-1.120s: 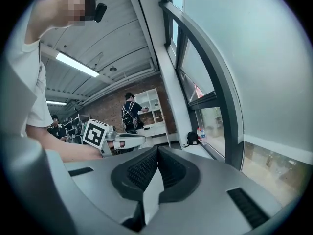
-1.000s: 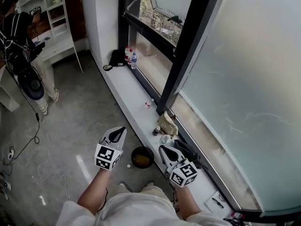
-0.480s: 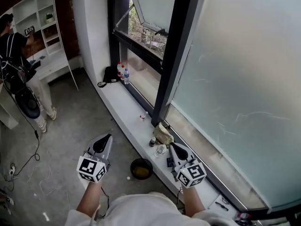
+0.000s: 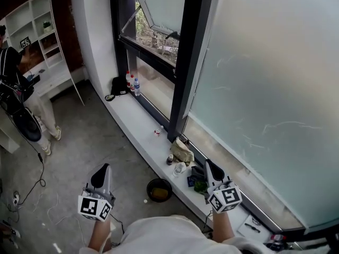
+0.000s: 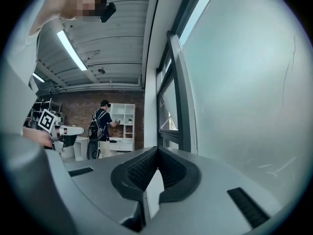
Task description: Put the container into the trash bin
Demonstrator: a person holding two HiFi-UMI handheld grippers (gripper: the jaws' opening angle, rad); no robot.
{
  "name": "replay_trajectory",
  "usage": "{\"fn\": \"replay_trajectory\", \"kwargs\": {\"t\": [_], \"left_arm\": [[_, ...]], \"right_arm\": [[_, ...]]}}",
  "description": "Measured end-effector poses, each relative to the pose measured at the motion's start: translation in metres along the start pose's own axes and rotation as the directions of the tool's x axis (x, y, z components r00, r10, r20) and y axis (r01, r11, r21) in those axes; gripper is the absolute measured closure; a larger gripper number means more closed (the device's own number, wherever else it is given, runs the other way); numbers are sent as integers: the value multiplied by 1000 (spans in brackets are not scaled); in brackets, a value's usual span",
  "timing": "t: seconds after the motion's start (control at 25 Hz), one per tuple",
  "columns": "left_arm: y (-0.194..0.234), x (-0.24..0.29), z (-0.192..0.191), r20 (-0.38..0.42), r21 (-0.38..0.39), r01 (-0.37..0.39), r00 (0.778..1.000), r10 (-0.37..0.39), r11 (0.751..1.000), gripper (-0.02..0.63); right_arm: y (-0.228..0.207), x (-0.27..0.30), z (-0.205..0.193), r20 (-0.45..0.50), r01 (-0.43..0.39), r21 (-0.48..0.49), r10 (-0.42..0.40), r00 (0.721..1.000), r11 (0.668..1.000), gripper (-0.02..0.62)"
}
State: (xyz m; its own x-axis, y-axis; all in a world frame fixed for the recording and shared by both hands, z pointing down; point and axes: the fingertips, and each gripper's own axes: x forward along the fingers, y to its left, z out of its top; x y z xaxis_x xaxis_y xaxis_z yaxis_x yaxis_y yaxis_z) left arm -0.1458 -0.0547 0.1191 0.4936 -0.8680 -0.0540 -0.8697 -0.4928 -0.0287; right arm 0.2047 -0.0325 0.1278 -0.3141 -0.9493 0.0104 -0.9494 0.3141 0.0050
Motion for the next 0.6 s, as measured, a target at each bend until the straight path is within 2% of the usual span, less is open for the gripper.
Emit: {"fn": "replay_trajectory", "kwargs": {"t": [0.12,0.4,0.6], "left_arm": [[4,-2,-1,-1,1,-8,1000,8,1000,588],[3,-5,-2,-2,-4,-3,1000,3,1000,588],[1,-6,2,7,0,12,1000,-12,1000,588]], "right_arm": [[-3,0,0,9,17,7,-18,1000,1000,594],[21,9,3,19,-32,1,32,999,999,594],[30,5,3,17,-24,-8,24,1000,1000,594]]}}
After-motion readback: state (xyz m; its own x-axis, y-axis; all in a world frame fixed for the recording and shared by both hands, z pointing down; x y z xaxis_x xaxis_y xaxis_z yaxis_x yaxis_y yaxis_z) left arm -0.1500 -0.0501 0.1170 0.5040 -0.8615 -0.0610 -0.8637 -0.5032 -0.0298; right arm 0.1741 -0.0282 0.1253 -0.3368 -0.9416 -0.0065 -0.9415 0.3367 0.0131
